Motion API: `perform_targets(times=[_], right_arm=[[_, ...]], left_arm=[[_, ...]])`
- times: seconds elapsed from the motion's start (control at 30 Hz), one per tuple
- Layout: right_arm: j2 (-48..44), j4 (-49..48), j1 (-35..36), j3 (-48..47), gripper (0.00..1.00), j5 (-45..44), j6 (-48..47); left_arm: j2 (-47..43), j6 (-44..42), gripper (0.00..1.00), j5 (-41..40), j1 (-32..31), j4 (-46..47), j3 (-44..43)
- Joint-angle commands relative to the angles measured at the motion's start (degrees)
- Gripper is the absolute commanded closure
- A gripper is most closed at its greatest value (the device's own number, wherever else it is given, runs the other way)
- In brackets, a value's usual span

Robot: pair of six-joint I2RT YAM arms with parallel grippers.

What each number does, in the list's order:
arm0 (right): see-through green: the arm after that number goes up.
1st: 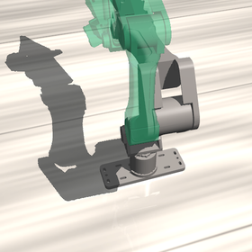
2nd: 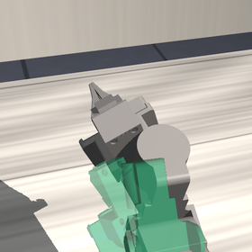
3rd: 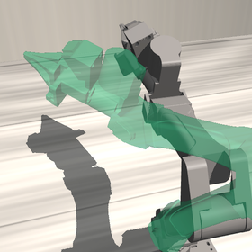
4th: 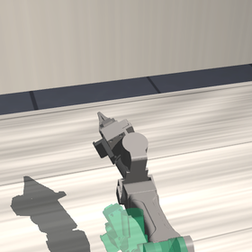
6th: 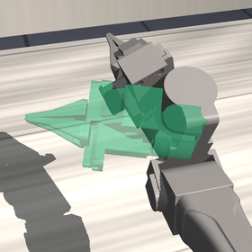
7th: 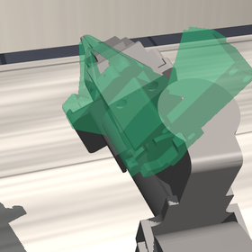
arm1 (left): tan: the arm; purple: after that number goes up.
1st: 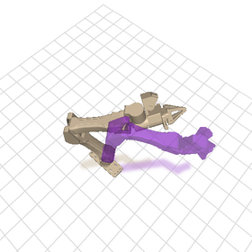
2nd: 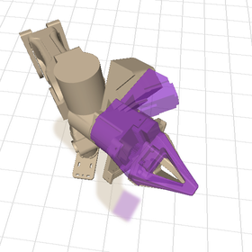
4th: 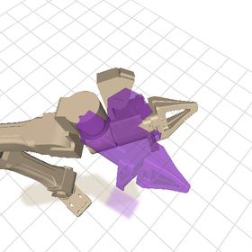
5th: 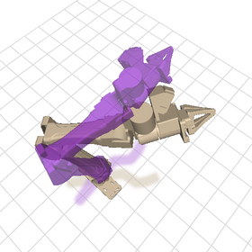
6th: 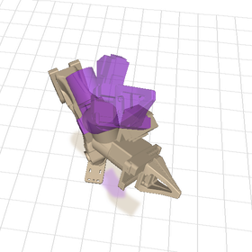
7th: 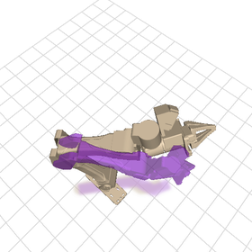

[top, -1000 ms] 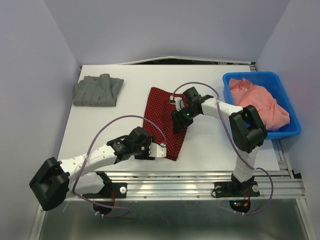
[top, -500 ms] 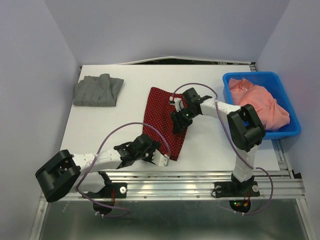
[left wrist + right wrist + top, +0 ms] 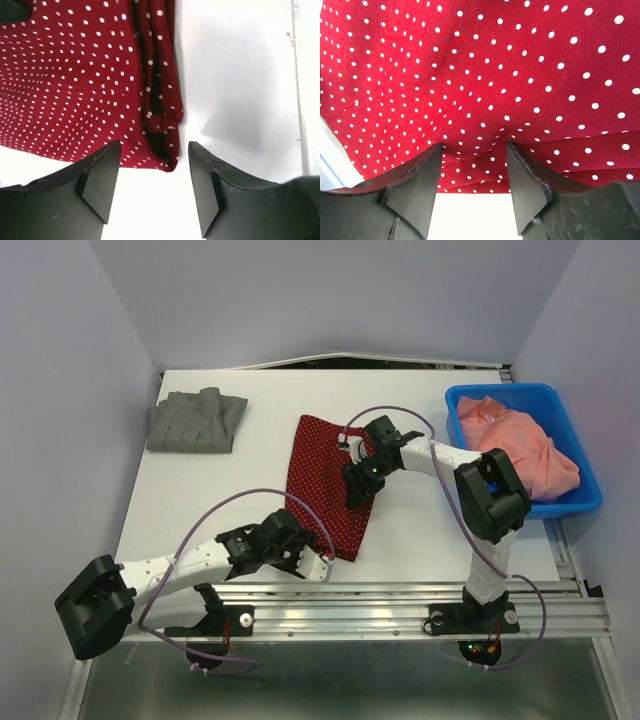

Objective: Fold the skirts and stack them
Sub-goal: Fold the skirt

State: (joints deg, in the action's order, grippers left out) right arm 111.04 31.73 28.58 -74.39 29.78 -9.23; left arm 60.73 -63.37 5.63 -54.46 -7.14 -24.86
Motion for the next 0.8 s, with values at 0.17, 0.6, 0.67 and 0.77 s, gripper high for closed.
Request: perform_targets(times=[0.17, 0.6, 0.67, 0.77], right_arm=[[1.63, 1.67, 0.25, 0.21, 0.4, -3.59, -2.1], [2.25, 2.38, 0.25, 0.21, 0.42, -4.03, -3.16], [1.72, 2.46, 0.25, 0.47, 0.42, -4.47, -3.42], [1.11, 2.81, 0.25, 0.39, 0.42, -5.08, -4.21]], left_arm=[[10.17, 4.74, 0.32, -0.16, -0.83, 4.81, -2.91], [16.18, 5.63, 0.84, -2.29, -1.35, 11.89, -4.57], [14.69, 5.89, 0.95, -1.07, -1.35, 7.61, -5.46], [13.28, 6.68, 1.0, 0.69, -1.44, 2.49, -7.48]])
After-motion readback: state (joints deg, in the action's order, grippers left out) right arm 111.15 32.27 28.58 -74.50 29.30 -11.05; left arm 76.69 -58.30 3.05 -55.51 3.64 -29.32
